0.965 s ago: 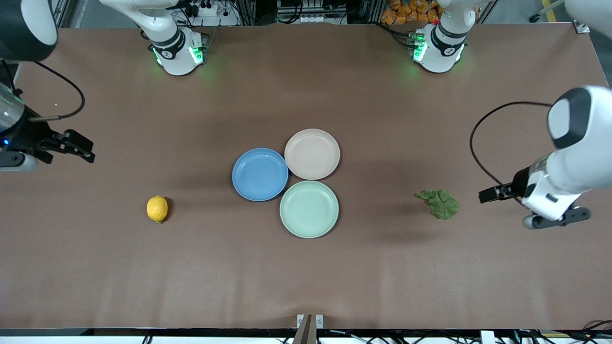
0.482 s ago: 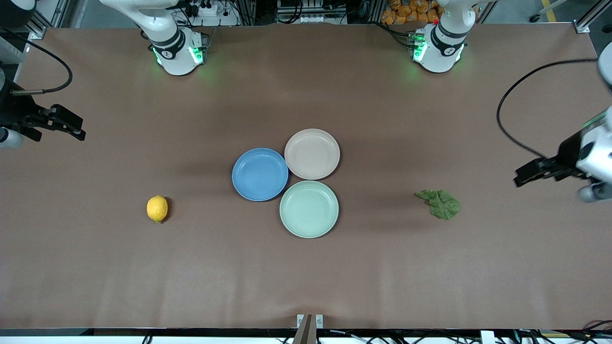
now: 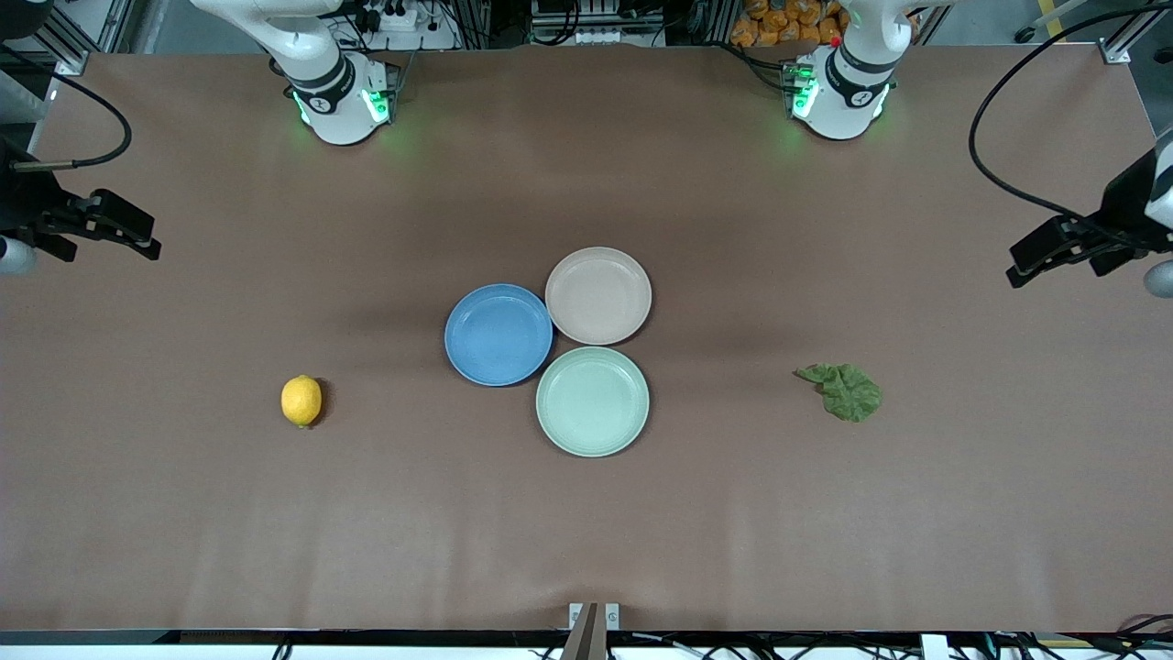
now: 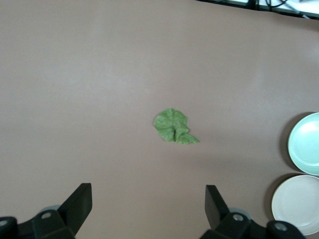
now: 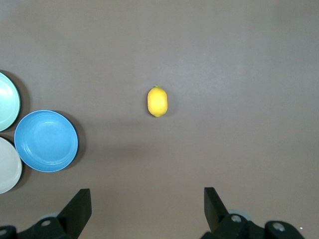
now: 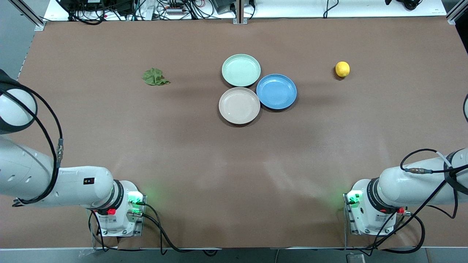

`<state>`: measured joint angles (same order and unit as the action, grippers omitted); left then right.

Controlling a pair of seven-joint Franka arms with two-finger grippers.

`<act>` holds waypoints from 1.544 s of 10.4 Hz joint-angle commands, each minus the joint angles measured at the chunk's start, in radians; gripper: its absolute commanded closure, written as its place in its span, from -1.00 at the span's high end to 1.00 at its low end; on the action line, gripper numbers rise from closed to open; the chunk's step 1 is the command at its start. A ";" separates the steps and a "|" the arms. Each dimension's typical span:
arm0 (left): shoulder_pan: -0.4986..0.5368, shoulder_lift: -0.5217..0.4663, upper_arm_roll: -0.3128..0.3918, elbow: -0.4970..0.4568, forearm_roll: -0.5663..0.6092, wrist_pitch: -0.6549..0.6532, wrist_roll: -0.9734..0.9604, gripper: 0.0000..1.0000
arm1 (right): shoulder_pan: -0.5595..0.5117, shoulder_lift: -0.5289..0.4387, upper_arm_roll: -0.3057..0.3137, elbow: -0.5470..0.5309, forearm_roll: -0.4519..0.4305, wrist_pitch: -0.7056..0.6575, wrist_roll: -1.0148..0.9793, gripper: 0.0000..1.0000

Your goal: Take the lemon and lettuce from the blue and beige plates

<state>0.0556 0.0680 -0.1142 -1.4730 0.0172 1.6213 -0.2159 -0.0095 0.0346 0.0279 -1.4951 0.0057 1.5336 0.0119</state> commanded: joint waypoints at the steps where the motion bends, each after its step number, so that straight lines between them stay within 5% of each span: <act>1: -0.084 -0.017 0.132 -0.012 -0.026 -0.047 0.049 1.00 | -0.011 -0.010 0.000 0.012 0.034 -0.021 0.010 1.00; 16: -0.102 -0.028 0.134 -0.012 -0.036 -0.060 0.049 1.00 | -0.004 -0.004 -0.014 0.006 0.022 0.022 0.010 1.00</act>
<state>-0.0365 0.0584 0.0111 -1.4738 0.0051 1.5704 -0.1867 -0.0100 0.0342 0.0144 -1.4898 0.0177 1.5540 0.0139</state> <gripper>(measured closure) 0.000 0.000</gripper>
